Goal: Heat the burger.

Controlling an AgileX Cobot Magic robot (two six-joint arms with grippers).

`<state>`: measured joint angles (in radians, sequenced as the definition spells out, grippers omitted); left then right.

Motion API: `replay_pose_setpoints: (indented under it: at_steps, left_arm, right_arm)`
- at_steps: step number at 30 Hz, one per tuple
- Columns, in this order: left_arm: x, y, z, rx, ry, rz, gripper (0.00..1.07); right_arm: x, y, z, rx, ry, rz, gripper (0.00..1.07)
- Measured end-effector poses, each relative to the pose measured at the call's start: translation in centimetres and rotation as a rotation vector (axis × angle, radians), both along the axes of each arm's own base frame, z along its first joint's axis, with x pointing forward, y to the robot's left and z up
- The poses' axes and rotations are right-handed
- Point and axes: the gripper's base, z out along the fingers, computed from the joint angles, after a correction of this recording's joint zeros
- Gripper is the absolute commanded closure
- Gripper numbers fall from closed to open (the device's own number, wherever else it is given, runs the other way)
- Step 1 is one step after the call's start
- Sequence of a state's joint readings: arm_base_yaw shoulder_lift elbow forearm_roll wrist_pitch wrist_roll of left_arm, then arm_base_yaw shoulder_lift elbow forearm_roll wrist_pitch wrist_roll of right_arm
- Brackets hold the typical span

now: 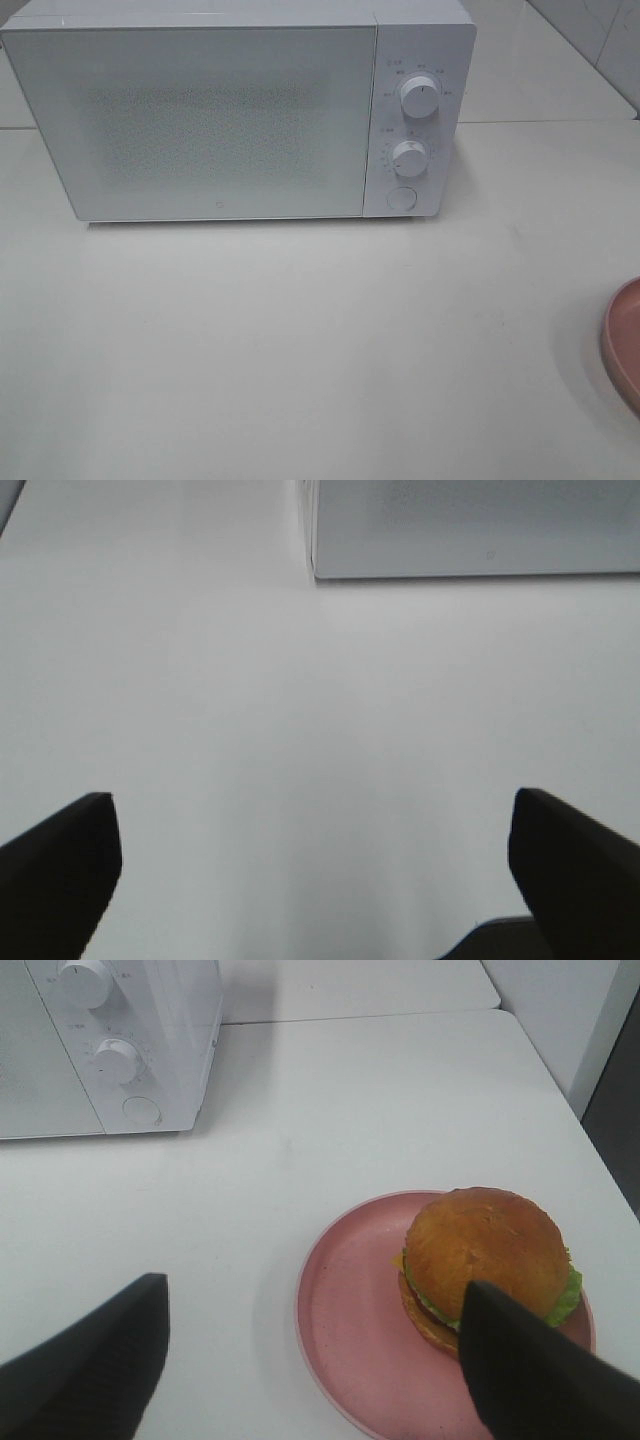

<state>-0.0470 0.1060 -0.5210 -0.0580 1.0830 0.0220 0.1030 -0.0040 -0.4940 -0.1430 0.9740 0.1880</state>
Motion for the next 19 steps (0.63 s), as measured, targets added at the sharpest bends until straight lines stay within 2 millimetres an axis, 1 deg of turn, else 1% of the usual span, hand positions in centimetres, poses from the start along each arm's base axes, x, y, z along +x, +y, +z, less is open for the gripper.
replay_pose_setpoints:
  at_steps: [1,2,4,19]
  left_arm:
    - [-0.72,0.03,-0.03,-0.002,-0.045,0.000,0.09]
    - [-0.72,0.03,-0.03,-0.002,-0.045,0.000,0.09]
    - [-1.56,0.09,-0.07,-0.003,-0.099,0.003,0.09]
    - [-1.68,0.06,-0.08,0.001,-0.108,0.058,0.09]
  right_arm:
    - [0.00,0.00,0.00,0.000,0.000,0.000,0.31]
    - [0.00,0.00,0.00,0.000,0.000,0.000,0.31]
    - [0.00,0.00,0.00,0.000,0.000,0.000,0.31]
    - [0.00,0.00,0.00,0.000,0.000,0.000,0.31]
